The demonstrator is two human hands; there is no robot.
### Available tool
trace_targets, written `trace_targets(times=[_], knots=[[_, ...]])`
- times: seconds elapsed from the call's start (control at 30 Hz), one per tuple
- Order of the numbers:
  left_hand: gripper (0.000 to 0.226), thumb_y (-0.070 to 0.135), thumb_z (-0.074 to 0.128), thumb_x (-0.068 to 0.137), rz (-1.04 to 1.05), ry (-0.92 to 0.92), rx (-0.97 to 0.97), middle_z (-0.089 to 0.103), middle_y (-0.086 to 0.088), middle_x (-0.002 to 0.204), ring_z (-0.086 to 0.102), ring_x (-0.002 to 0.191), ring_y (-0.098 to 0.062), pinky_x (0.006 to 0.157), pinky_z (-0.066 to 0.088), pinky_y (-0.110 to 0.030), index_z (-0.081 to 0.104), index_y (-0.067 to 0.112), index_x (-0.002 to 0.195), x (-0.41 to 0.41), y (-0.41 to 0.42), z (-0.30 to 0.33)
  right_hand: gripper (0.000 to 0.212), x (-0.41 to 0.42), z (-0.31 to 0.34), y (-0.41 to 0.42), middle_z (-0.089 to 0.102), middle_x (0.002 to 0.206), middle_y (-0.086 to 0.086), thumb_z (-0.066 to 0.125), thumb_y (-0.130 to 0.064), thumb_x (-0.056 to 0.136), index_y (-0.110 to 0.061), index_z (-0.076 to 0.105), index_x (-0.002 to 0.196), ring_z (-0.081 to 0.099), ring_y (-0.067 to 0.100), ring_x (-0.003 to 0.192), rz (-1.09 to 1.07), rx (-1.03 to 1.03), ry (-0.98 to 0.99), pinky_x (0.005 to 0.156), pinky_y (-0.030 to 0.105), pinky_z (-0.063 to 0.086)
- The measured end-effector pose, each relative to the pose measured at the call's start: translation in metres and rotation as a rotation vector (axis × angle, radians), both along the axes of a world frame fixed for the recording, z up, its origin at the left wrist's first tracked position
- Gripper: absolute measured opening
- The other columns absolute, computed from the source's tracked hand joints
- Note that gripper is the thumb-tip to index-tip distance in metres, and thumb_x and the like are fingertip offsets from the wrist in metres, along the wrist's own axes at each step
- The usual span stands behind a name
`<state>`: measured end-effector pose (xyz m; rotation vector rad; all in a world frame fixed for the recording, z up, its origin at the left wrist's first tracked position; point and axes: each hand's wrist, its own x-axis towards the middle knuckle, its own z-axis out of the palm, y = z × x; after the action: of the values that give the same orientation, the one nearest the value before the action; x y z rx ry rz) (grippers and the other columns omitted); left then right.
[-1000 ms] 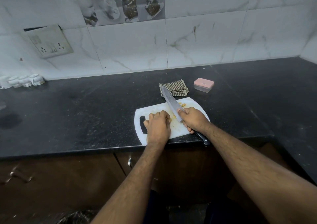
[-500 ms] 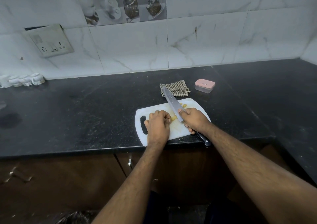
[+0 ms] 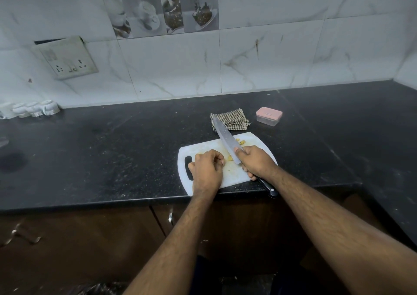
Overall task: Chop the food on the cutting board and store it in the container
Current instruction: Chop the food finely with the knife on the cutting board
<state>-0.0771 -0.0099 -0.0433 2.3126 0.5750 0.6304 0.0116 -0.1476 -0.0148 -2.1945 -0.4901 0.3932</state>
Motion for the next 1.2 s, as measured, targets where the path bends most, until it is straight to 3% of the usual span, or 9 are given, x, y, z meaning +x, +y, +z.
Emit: trace_targets(times=[0.2,0.3,0.43,0.53,0.63,0.9,1.2], knots=[[0.025,0.032,0.057,0.104,0.045,0.118,0.183,0.064,0.005,0.115,0.04,0.105,-0.014,0.091,0.029,-0.037,0.074,0.029,0.121,-0.001,-0.003,0.004,0.03,0.002,-0.003,0.0,0.065,0.061,0.003,0.041,-0.054,0.102,-0.026,0.05,0.104,0.056,0.013,0.04,0.029,-0.084,-0.069,0.045,0.027,0.048],[0.029,0.03,0.053,0.106,0.05,0.171,0.216,0.061,0.002,0.118,0.04,0.106,-0.015,0.094,0.03,-0.038,0.07,0.027,0.13,0.0,-0.004,0.005,0.048,0.0,-0.001,0.002,0.065,0.056,0.001,0.039,-0.054,0.103,-0.015,0.059,0.124,0.056,0.011,0.036,0.049,-0.182,-0.141,0.045,0.025,0.046],[0.033,0.022,0.052,0.104,0.041,0.156,0.15,0.063,0.001,0.124,0.044,0.113,-0.017,0.098,0.032,-0.041,0.066,0.025,0.133,0.001,-0.003,0.005,0.042,-0.001,0.002,0.006,0.064,0.055,0.001,0.038,-0.052,0.104,-0.015,0.058,0.102,0.057,0.011,0.036,0.074,-0.293,-0.236,0.049,0.024,0.05],[0.026,0.021,0.057,0.099,0.06,0.127,0.092,0.065,0.005,0.121,0.046,0.116,-0.016,0.095,0.031,-0.04,0.07,0.023,0.122,-0.001,-0.002,0.006,0.043,0.001,0.002,0.01,0.063,0.066,-0.002,0.038,-0.052,0.104,-0.019,0.055,0.083,0.062,0.013,0.056,0.095,-0.366,-0.327,0.056,0.028,0.044],[0.021,0.023,0.06,0.099,0.074,0.147,0.099,0.064,0.005,0.119,0.045,0.114,-0.016,0.096,0.031,-0.041,0.074,0.024,0.115,0.0,-0.002,0.006,0.042,0.002,0.0,0.014,0.059,0.076,-0.005,0.037,-0.051,0.104,-0.021,0.056,0.081,0.059,0.016,0.076,0.116,-0.427,-0.374,0.063,0.032,0.042],[0.023,0.029,0.063,0.1,0.094,0.149,0.072,0.063,0.004,0.122,0.044,0.115,-0.017,0.101,0.031,-0.043,0.075,0.023,0.119,0.003,-0.002,0.006,0.041,0.001,-0.001,0.016,0.061,0.08,-0.004,0.036,-0.051,0.104,-0.021,0.059,0.089,0.058,0.013,0.076,0.11,-0.446,-0.387,0.066,0.033,0.048],[0.019,0.03,0.068,0.097,0.143,0.11,0.057,0.067,0.004,0.112,0.041,0.105,-0.014,0.091,0.032,-0.04,0.078,0.023,0.111,0.004,0.0,0.004,0.041,-0.001,0.003,0.019,0.05,0.073,-0.006,0.039,-0.047,0.104,-0.026,0.042,0.069,0.055,0.017,0.079,0.137,-0.449,-0.399,0.067,0.031,0.04]])
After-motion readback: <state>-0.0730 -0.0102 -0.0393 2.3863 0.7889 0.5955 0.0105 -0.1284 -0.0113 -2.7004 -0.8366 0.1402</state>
